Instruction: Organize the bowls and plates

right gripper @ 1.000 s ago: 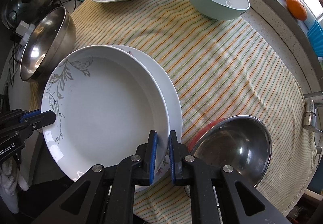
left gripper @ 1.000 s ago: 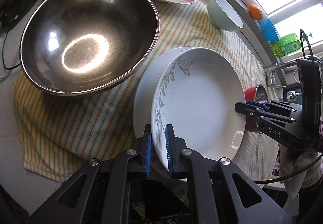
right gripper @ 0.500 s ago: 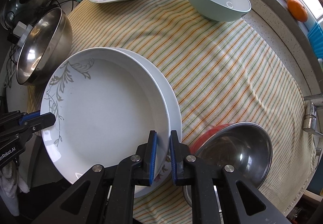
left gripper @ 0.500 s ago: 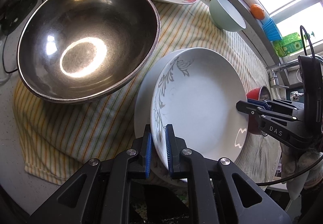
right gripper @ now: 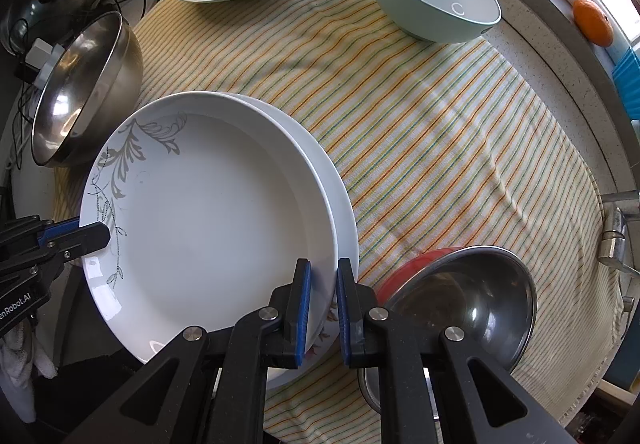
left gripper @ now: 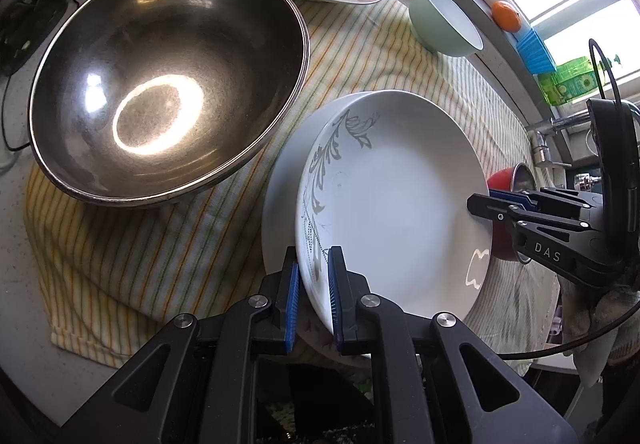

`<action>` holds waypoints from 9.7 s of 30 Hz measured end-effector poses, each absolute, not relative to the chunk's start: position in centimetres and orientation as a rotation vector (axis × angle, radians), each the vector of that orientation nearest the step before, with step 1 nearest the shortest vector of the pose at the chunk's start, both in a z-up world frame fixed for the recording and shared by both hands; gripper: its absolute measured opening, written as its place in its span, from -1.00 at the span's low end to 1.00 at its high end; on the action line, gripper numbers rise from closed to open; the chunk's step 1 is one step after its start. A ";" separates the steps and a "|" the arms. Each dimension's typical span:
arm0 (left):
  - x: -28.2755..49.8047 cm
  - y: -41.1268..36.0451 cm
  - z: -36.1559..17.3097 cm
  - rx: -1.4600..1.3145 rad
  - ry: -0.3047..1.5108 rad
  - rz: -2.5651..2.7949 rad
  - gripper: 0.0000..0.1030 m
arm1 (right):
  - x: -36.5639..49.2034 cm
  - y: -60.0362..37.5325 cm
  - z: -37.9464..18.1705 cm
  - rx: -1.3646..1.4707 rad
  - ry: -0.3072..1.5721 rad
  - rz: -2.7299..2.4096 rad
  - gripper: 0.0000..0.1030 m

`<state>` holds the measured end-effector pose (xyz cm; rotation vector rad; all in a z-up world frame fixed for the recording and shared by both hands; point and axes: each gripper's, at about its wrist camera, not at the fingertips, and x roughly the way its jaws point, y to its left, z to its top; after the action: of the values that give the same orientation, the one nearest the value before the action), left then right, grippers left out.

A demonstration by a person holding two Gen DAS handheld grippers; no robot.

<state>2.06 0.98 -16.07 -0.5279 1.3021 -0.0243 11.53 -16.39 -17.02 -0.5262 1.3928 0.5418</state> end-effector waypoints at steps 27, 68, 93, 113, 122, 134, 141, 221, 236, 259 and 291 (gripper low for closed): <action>1.4 1.1 -15.1 -0.495 1.281 -0.040 -0.69 | 11.7 -19.6 -13.5 -0.421 1.329 0.530 -0.52; 0.4 12.1 -6.6 -0.559 0.950 0.086 -0.69 | 10.2 -19.6 -2.7 -0.027 1.047 0.529 -0.50; 4.8 11.5 -6.2 -0.674 0.882 0.102 -0.69 | 17.6 -16.4 5.8 -0.091 0.921 0.595 -0.50; 13.9 11.2 -11.1 -0.797 1.011 0.299 -0.69 | 32.5 -7.9 -7.5 -0.186 1.250 0.830 -0.50; 15.6 11.4 -12.8 -0.837 1.050 0.369 -0.69 | 35.0 -6.5 -10.9 -0.188 1.343 0.852 -0.50; 17.7 11.6 -14.0 -0.824 1.069 0.442 -0.69 | 36.4 -5.2 -13.2 -0.230 1.383 0.870 -0.52; 18.2 11.9 -14.9 -0.834 1.085 0.456 -0.69 | 36.9 -4.7 -14.4 -0.234 1.403 0.865 -0.57; 20.3 12.5 -15.6 -0.714 1.143 0.383 -0.71 | 37.1 -4.3 -14.4 -0.173 1.446 0.816 -0.82; 18.4 12.2 -12.6 -0.704 1.100 0.315 -0.71 | 35.0 -6.3 -11.6 -0.141 1.411 0.780 -0.82; 15.2 9.5 -9.1 -0.615 1.087 0.136 -0.71 | 28.3 -11.9 -6.6 -0.049 1.335 0.652 -0.82; 9.2 4.7 -8.4 -0.457 1.146 -0.117 -0.71 | 15.6 -21.4 -7.5 0.180 1.294 0.448 -0.82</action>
<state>9.19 4.69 -8.40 -0.4566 1.1456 -0.1173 15.59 -21.45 -7.45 0.1802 1.2942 0.4485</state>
